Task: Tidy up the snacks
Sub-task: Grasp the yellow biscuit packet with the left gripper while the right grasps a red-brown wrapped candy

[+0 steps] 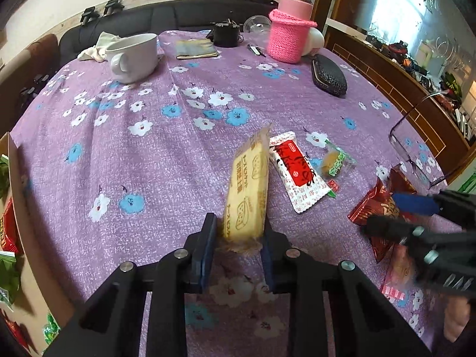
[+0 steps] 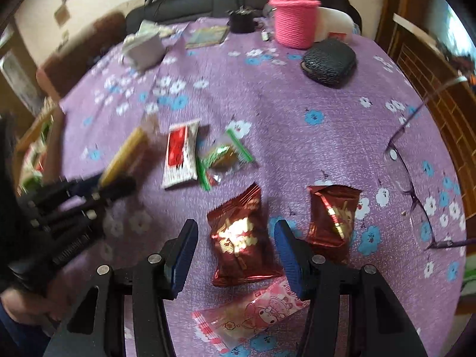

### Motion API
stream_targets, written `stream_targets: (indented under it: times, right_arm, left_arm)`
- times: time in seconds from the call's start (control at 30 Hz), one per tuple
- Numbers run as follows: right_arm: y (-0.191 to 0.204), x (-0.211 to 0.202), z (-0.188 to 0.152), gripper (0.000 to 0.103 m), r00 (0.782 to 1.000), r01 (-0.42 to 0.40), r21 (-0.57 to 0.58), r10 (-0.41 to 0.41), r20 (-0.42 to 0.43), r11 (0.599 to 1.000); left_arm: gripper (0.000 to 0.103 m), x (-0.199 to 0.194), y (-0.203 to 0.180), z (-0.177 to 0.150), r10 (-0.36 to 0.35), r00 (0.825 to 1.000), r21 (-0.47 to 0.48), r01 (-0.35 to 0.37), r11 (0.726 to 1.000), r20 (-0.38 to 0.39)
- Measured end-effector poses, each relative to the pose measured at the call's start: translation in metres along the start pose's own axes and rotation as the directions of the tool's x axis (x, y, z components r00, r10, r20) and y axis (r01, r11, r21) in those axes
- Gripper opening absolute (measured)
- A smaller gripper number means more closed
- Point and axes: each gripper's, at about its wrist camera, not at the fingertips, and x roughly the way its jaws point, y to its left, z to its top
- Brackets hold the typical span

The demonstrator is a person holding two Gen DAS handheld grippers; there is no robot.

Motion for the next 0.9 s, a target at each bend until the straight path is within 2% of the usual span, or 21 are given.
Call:
stream_targets:
  times: [0.07,0.1,0.17,0.23,0.4,0.47,0.5,0.53,0.57,0.6,0.9]
  right_arm:
    - [0.005,0.004,-0.002,0.053,1.0,0.019,-0.026,-0.019,-0.004,0.999]
    - [0.005,0.004,-0.003,0.04,0.999,0.038,-0.036,-0.038,0.004,0.999]
    - [0.004,0.002,-0.002,0.039,0.999,0.041,-0.028,-0.041,0.012,0.999]
    - [-0.001,0.001,-0.002,0.037,1.0,0.014,0.0,-0.014,0.017,1.0]
    - [-0.004,-0.002,-0.001,0.037,1.0,-0.005,0.036,0.004,0.025,0.999]
    - [-0.005,-0.004,-0.001,0.037,0.999,-0.012,0.043,0.011,0.032,0.999]
    - [-0.005,-0.005,-0.001,0.037,0.999,-0.013,0.047,0.011,0.035,0.999]
    - [-0.005,-0.006,-0.001,0.037,0.999,-0.015,0.052,0.013,0.037,0.999]
    - [-0.006,-0.007,-0.001,0.037,0.999,-0.02,0.055,0.018,0.039,0.998]
    - [-0.006,-0.007,-0.001,0.037,0.999,-0.025,0.058,0.023,0.042,0.998]
    - [-0.006,-0.023,0.0,0.037,0.991,-0.078,0.079,0.069,0.116,0.994]
  left_arm:
    - [0.026,0.0,0.002,0.001,-0.01,1.0,-0.01,0.01,1.0,0.002]
    - [0.027,0.0,0.002,0.001,-0.016,1.0,-0.014,0.016,1.0,0.003]
    - [0.034,0.0,0.003,0.002,-0.033,0.999,-0.019,0.033,0.999,0.004]
    - [0.051,0.0,0.005,0.004,-0.034,0.999,-0.03,0.035,0.999,0.012]
    - [0.053,0.009,0.0,0.017,-0.006,1.0,-0.019,0.006,1.0,0.017]
    - [0.049,0.012,-0.004,0.019,0.004,1.0,-0.01,-0.003,1.0,0.014]
    - [0.034,0.013,-0.005,0.019,0.012,1.0,-0.003,-0.012,1.0,0.018]
    - [0.024,0.013,-0.006,0.018,0.028,0.999,0.005,-0.028,1.0,0.022]
    - [0.02,0.013,-0.006,0.018,0.036,0.999,0.009,-0.036,0.999,0.025]
    - [0.012,0.013,-0.004,0.017,0.03,0.999,0.002,-0.03,1.0,0.028]
    - [0.009,0.003,0.017,0.016,-0.013,0.998,-0.097,0.018,0.995,0.054]
